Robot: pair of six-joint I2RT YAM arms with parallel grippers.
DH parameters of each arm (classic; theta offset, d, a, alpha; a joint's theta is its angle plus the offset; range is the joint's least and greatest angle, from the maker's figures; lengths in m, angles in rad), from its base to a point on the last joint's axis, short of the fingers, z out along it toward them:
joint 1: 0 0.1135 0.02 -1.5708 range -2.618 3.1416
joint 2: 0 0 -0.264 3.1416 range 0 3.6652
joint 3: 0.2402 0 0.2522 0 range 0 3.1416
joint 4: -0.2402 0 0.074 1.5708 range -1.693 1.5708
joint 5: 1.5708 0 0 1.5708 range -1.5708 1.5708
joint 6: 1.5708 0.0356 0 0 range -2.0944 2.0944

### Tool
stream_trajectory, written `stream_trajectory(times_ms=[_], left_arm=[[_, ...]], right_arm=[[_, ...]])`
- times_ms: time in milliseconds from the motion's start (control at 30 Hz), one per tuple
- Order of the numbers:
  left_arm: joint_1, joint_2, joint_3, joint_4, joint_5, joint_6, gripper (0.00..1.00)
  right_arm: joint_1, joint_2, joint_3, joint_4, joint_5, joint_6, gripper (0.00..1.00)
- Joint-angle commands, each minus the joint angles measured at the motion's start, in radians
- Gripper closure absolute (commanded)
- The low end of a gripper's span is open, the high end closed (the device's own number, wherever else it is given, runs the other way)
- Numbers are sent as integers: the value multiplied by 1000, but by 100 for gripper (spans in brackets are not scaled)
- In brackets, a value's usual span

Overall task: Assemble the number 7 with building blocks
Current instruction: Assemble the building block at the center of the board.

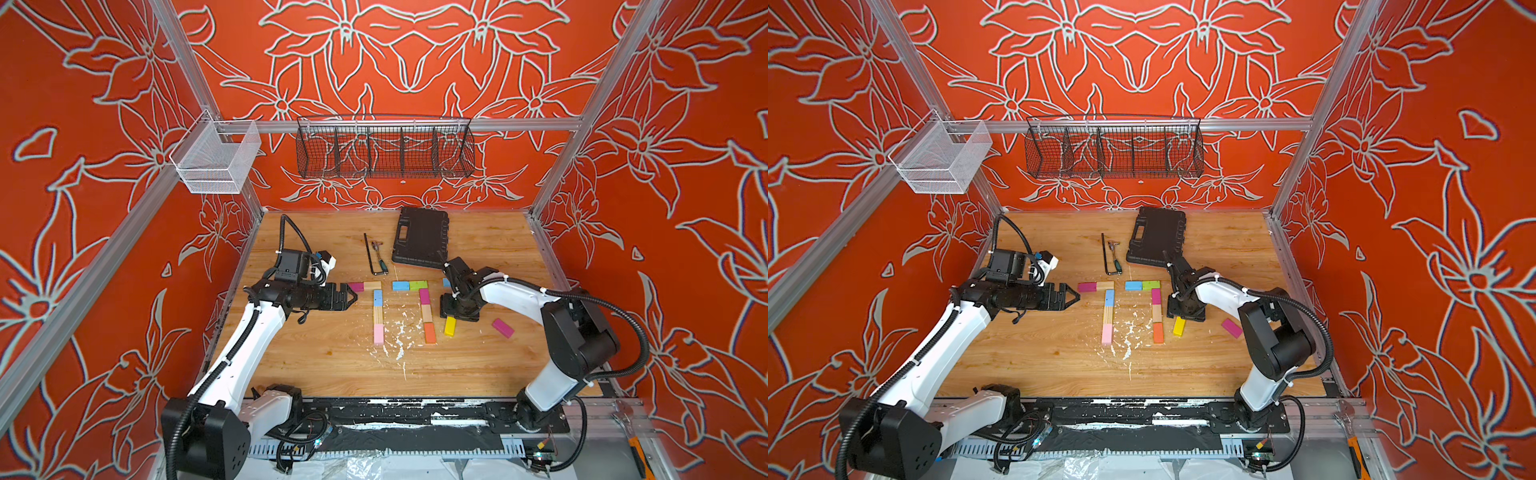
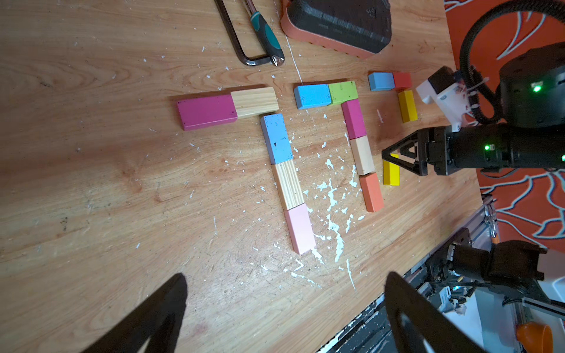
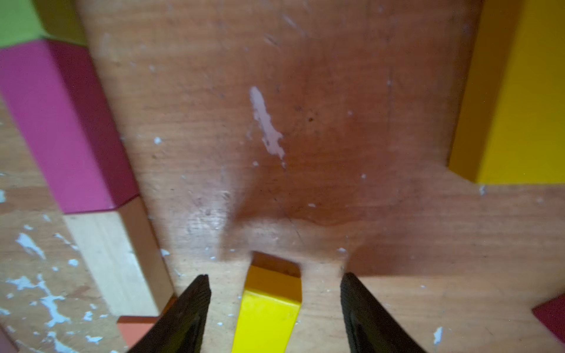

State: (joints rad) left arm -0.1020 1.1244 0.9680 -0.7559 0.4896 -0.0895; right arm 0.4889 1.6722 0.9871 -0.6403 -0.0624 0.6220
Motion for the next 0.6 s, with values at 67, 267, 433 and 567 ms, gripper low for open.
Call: stream_trajectory(times_ms=[67, 267, 433, 567], left_arm=[[-1, 1, 2, -13, -9, 22, 3], [-1, -7, 1, -13, -13, 23, 3], [-1, -2, 1, -11, -16, 23, 3], [-1, 4, 3, -12, -15, 23, 3]], right_arm=[[57, 2, -32, 30, 31, 80, 31], [69, -25, -65, -7, 95, 80, 49], [45, -83, -50, -90, 141, 29, 63], [-27, -128, -41, -112, 96, -52, 67]])
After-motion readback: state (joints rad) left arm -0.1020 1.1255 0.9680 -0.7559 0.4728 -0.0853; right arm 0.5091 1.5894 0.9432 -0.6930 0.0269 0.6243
